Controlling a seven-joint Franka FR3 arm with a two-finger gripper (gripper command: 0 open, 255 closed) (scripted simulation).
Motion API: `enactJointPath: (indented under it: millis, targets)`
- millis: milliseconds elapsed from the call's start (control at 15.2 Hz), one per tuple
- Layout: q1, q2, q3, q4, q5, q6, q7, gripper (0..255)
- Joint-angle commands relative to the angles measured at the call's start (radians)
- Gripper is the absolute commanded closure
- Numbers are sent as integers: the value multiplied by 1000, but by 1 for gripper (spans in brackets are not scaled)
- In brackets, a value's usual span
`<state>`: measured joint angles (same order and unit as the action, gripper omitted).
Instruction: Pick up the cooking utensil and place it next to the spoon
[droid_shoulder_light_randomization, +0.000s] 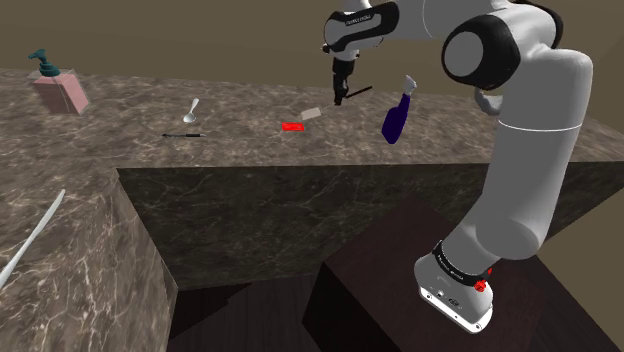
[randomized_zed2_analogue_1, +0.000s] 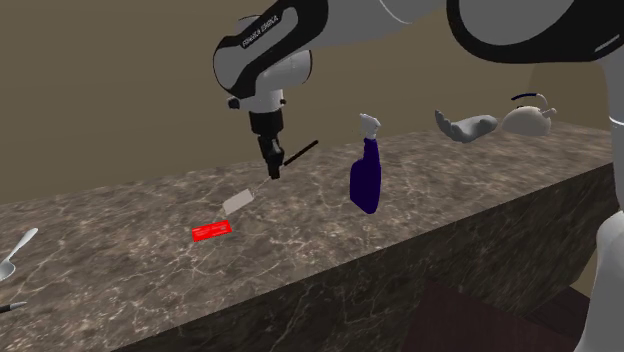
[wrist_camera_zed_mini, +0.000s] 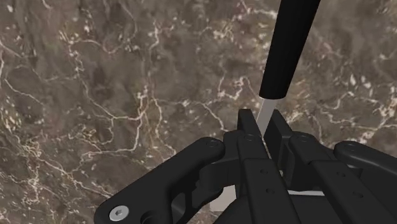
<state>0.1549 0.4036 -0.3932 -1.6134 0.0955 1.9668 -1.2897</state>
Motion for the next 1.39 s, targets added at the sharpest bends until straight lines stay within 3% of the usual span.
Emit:
enactJointPath:
  millis: [0,726,1320]
  targets:
    - [30,1,12,8,-4,-8,44,255]
    - [164,97,79,167,2,-78,256,255]
    - [243,277,130,467,21,-202,413,255]
